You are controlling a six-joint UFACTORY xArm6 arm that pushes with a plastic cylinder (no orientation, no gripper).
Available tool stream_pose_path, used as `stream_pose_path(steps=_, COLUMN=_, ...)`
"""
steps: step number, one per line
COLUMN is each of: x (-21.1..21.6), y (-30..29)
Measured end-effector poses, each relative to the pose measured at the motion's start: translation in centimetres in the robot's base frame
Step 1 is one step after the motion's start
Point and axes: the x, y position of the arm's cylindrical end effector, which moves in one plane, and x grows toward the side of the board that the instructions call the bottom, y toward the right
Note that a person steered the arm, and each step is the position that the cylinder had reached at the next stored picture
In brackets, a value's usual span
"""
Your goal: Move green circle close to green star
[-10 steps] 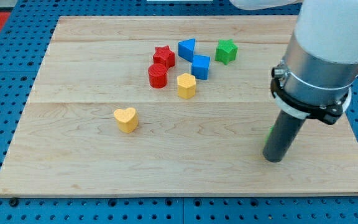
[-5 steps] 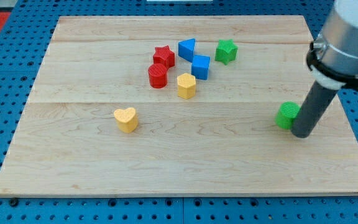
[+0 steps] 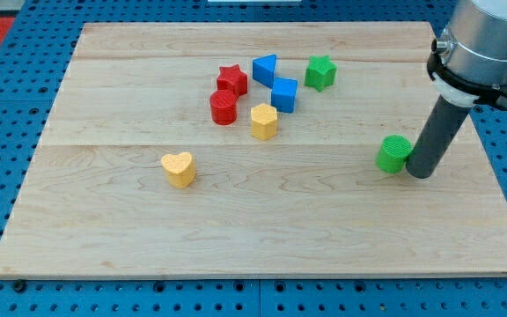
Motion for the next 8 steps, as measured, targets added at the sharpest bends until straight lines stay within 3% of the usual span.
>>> stream_pose_path(steps=5, x=0.5, y=-6.2)
stream_pose_path(steps=8, x=-1.1, y=-0.5)
